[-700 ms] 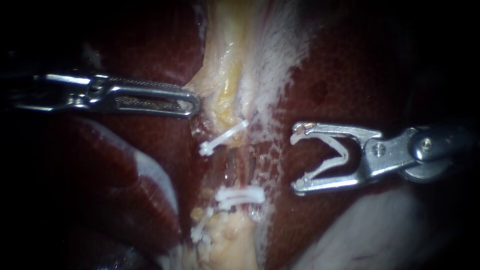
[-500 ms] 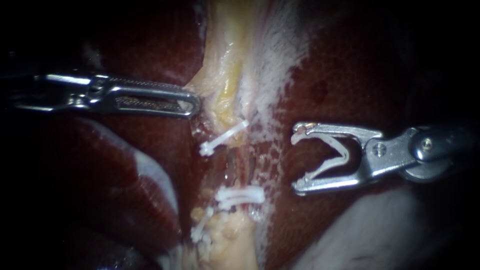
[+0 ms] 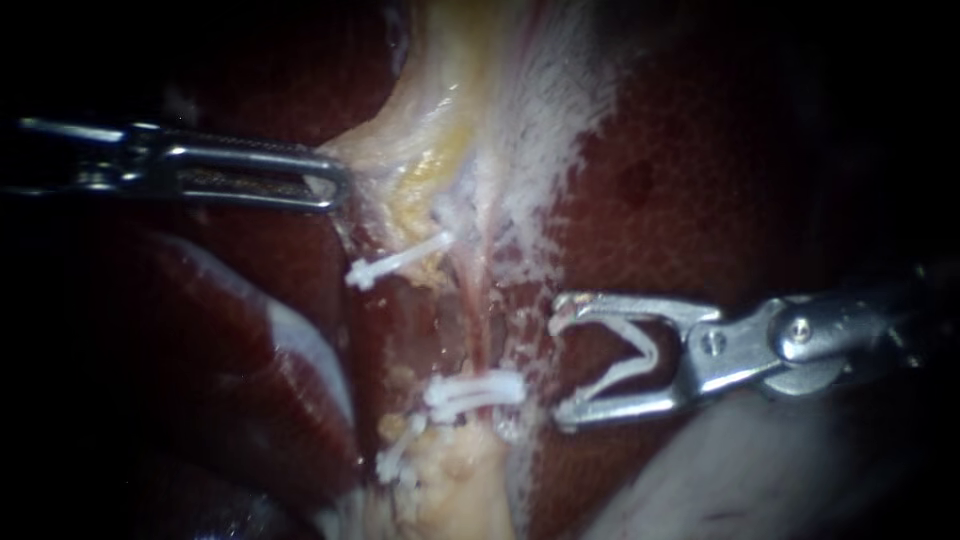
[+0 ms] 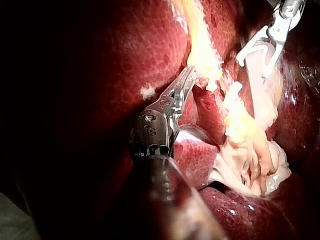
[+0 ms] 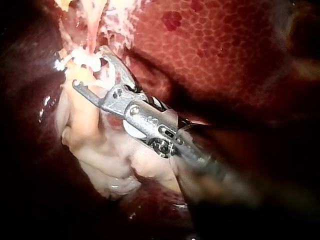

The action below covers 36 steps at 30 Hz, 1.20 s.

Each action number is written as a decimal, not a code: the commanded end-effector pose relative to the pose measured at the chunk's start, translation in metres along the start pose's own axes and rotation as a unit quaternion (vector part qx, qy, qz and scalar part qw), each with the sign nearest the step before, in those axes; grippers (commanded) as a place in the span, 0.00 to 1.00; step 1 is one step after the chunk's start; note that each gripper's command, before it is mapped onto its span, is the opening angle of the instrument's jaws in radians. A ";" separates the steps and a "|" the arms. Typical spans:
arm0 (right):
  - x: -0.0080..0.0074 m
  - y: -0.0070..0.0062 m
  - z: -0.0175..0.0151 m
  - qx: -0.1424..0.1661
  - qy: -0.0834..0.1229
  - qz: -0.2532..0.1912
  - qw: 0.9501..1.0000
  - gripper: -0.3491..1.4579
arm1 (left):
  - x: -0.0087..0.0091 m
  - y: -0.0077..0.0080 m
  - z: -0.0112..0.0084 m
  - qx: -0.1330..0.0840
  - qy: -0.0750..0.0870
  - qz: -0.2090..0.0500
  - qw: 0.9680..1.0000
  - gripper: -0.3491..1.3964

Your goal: Clipping third clip right tube

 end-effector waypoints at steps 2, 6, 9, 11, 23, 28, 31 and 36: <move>0.0001 0.0002 0.0006 -0.002 0.000 0.014 1.000 0.52 | -0.0004 -0.0005 -0.0007 -0.001 -0.004 0.000 1.000 0.00; 0.0005 0.0006 0.0017 -0.004 0.000 0.027 1.000 0.52 | -0.0012 -0.0018 -0.0018 -0.001 -0.007 0.001 1.000 0.00; 0.0007 0.0010 0.0024 -0.003 0.000 0.034 0.999 0.52 | -0.0014 -0.0027 -0.0020 -0.002 -0.007 0.003 1.000 0.00; 0.0007 0.0012 0.0028 -0.002 0.000 0.034 0.999 0.52 | -0.0015 -0.0032 -0.0021 -0.003 -0.008 0.003 1.000 0.00; 0.0003 0.0024 0.0046 -0.003 0.000 0.037 0.999 0.52 | -0.0019 -0.0054 -0.0024 -0.005 -0.010 0.004 1.000 0.00; 0.0006 0.0025 0.0057 0.005 -0.001 0.040 0.999 0.52 | -0.0019 -0.0056 -0.0024 -0.004 -0.010 0.004 1.000 0.00; 0.0008 0.0024 0.0066 0.013 -0.001 0.049 0.999 0.52 | -0.0020 -0.0056 -0.0023 -0.004 -0.010 0.004 1.000 0.00; 0.0009 0.0021 0.0078 0.027 -0.003 0.052 0.998 0.51 | -0.0020 -0.0057 -0.0023 -0.004 -0.012 0.004 1.000 0.00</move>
